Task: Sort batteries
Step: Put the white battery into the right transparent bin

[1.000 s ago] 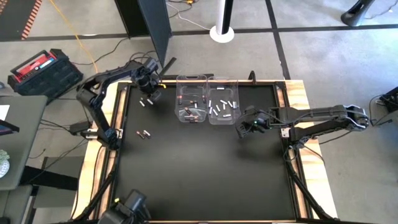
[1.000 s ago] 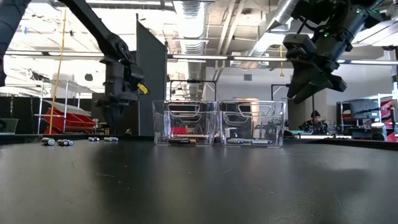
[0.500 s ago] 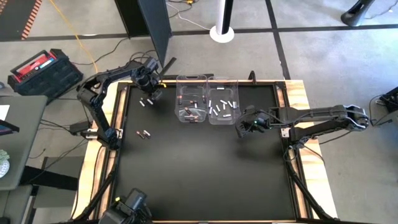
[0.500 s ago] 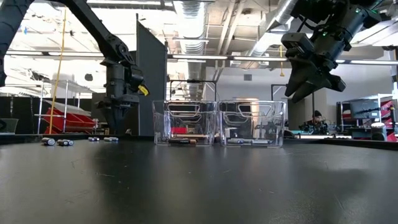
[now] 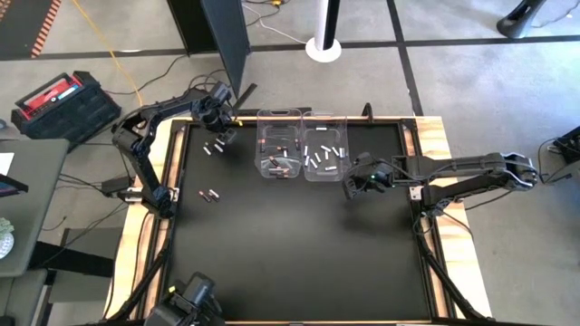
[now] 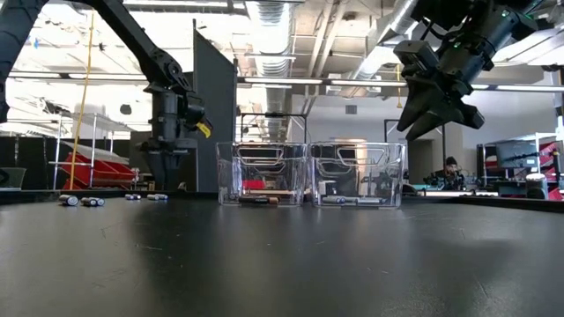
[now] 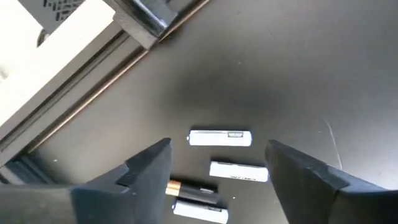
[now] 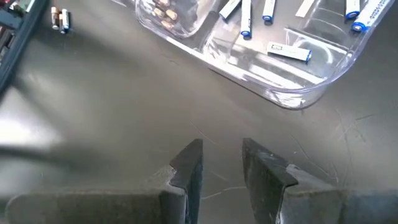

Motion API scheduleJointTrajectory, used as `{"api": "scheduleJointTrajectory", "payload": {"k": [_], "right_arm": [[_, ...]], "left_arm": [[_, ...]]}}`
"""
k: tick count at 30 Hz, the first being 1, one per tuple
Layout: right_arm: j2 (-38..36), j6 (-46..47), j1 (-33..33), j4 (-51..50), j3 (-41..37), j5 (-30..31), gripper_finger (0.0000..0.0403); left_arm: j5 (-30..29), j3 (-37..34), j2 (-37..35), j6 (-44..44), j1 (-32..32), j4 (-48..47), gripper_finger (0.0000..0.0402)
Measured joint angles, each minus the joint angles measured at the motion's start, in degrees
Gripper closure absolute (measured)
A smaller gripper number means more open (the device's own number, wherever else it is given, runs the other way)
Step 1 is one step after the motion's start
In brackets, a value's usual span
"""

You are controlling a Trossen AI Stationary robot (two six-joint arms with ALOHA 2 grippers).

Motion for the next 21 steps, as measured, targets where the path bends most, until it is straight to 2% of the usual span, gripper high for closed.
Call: {"api": "scheduleJointTrajectory", "payload": {"k": [6,21], "right_arm": [[0.0,0.4,0.0,0.0,0.0,0.0,0.0276],[0.0,1.9,0.0,0.4,0.0,0.0,0.0276]], "left_arm": [[-0.9,0.0,0.1,1.1,0.0,0.2,0.0117],[0.0,-0.1,6.7,-0.9,0.1,1.6,0.0118]]}}
